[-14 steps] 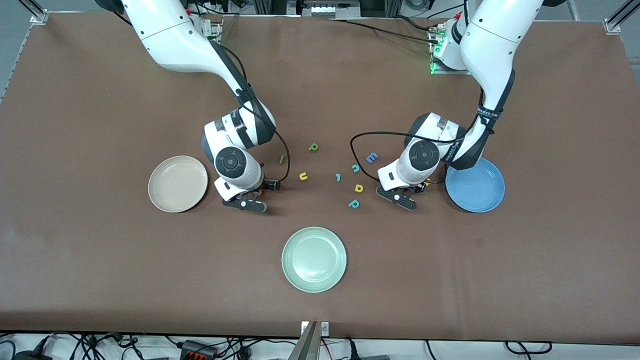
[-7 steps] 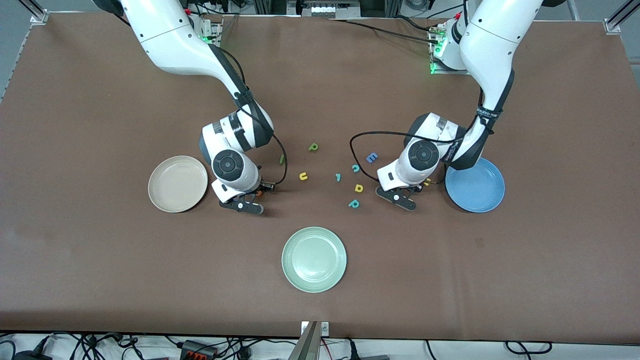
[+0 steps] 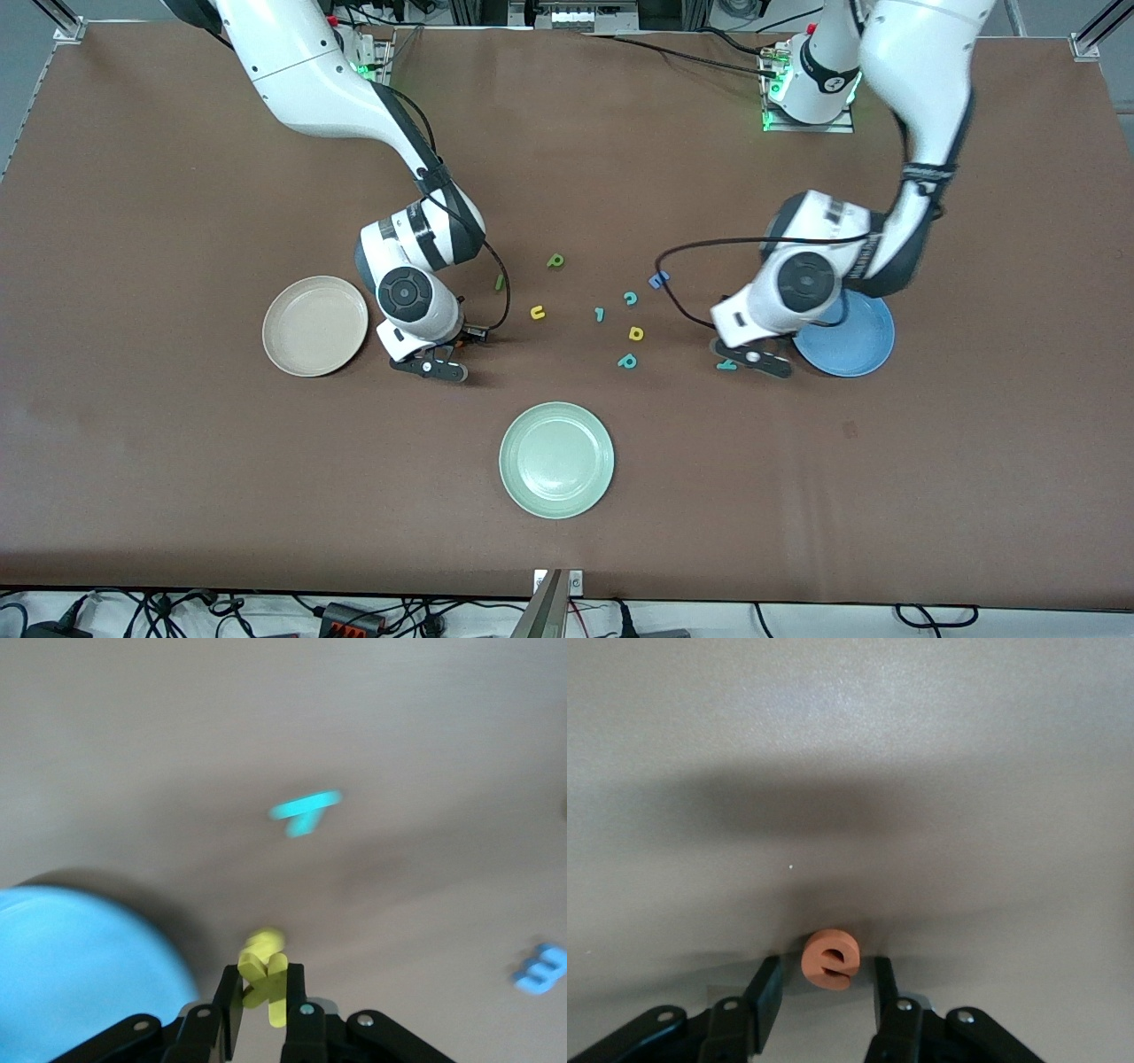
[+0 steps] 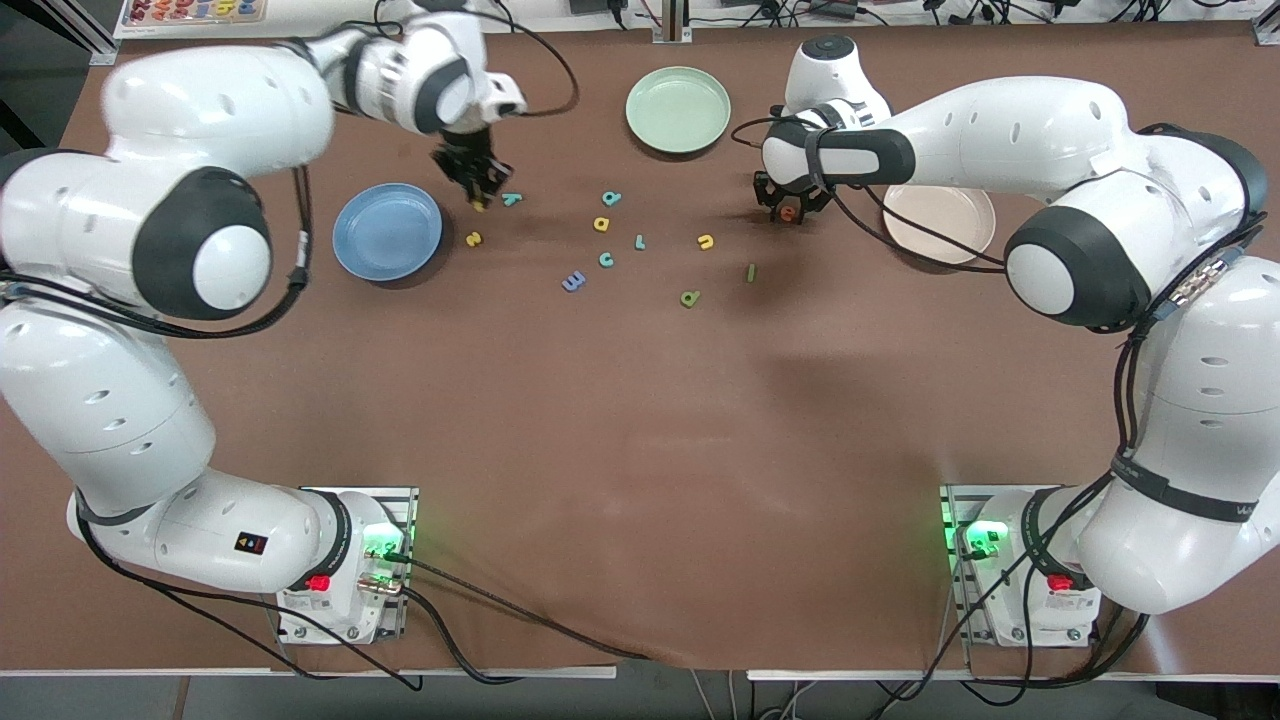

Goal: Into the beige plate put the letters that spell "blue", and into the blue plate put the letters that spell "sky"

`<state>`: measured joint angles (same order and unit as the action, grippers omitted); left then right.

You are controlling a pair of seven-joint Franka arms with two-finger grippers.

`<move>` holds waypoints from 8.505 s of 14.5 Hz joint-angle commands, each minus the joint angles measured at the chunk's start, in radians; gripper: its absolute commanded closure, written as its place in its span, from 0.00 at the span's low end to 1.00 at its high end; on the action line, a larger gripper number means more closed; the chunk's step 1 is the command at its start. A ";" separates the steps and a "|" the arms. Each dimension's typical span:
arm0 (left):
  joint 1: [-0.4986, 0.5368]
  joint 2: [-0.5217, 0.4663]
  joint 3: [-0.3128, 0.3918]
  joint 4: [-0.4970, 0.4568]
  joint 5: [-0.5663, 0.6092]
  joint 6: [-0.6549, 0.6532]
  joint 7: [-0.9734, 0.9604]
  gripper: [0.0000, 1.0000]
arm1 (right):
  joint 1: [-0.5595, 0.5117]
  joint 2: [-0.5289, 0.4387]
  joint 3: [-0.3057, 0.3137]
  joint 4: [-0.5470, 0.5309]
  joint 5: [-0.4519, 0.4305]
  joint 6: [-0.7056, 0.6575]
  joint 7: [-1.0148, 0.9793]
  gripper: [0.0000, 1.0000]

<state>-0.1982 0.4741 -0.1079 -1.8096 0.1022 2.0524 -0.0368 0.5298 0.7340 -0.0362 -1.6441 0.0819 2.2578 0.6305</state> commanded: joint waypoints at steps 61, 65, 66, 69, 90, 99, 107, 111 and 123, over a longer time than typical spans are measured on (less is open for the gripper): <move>0.367 -0.040 -0.223 -0.184 0.361 -0.029 0.187 0.93 | 0.131 -0.151 0.047 -0.299 0.065 0.180 0.192 0.89; 0.473 -0.034 -0.277 -0.240 0.360 0.052 0.175 0.58 | 0.116 -0.172 0.030 -0.249 0.064 0.136 0.178 0.97; 0.476 -0.032 -0.280 -0.250 0.360 0.069 0.175 0.27 | 0.115 -0.182 0.003 -0.235 0.055 0.100 0.170 0.97; 0.477 -0.040 -0.326 -0.241 0.360 0.068 0.175 0.00 | 0.115 -0.212 -0.134 -0.226 0.052 0.001 0.028 0.97; 0.315 0.296 -0.418 0.081 0.378 0.275 0.127 0.06 | 0.070 -0.217 -0.300 -0.185 0.096 -0.141 -0.310 0.00; 0.318 0.310 -0.412 0.084 0.379 0.278 0.170 0.48 | 0.315 -0.072 -0.284 0.047 0.197 -0.119 -0.353 0.00; 0.322 0.317 -0.412 0.082 0.449 0.288 0.166 0.78 | 0.430 0.080 -0.280 0.121 0.199 0.045 -0.364 0.28; 0.332 0.302 -0.414 0.082 0.449 0.278 0.163 0.86 | 0.434 0.094 -0.269 0.121 0.222 0.066 -0.370 0.28; 0.577 0.093 -0.469 0.064 0.416 -0.169 0.173 0.86 | 0.434 0.099 -0.255 0.118 0.243 0.055 -0.385 0.52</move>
<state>0.2950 0.5690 -0.5514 -1.7028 0.5242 1.8937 0.1181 0.9646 0.8223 -0.2900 -1.5394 0.3011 2.3218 0.2721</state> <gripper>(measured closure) 0.744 0.471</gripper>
